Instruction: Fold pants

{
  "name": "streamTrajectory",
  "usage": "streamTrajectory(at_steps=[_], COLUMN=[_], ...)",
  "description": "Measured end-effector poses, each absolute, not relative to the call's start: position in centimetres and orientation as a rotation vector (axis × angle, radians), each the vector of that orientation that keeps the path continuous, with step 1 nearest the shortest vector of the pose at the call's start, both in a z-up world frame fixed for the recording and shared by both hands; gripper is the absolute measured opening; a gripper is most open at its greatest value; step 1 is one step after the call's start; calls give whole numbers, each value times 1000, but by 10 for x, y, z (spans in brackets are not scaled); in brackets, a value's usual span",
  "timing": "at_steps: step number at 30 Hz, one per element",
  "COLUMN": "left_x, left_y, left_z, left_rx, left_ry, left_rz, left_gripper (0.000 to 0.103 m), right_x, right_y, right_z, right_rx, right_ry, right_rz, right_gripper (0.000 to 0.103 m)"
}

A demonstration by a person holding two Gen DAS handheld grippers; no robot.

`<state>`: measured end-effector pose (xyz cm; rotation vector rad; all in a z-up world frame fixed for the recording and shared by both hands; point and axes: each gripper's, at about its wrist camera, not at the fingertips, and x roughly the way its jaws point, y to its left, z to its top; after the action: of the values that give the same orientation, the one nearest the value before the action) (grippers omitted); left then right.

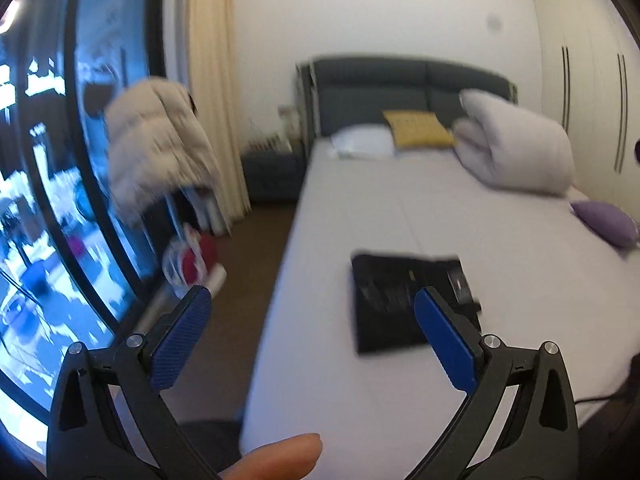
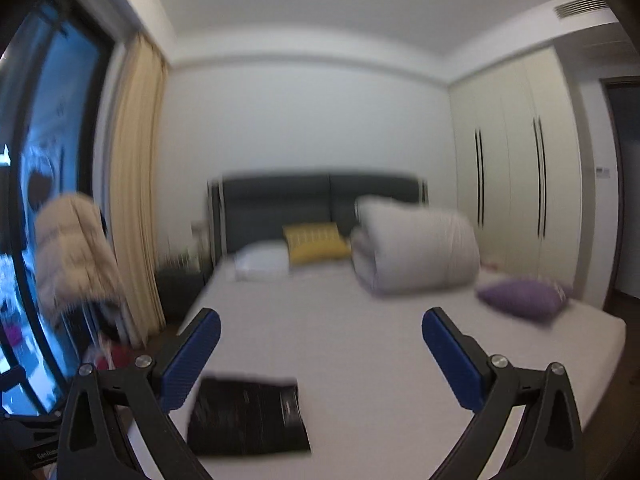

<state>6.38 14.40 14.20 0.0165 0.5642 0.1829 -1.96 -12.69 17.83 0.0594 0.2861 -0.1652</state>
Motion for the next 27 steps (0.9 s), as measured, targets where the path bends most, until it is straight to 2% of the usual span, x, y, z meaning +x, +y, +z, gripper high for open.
streamTrajectory(at_steps=[6,12,21,27], left_x=[96,134,158,166], left_y=[139,138,136,134], left_z=[82,33,4,-9], left_rx=[-32,-53,-37,-42], left_ry=[683,748,803,833], left_rz=[166,169,182,177], left_gripper=[103,103,103,103], right_x=[-2,6,28,34], right_y=[-122,-114,-108,-106], right_z=[120,81,41,34], right_rx=[33,47,45,32], right_ry=[501,631,790,809], right_rz=[-134,-97,-71,-74], right_gripper=[103,103,103,103])
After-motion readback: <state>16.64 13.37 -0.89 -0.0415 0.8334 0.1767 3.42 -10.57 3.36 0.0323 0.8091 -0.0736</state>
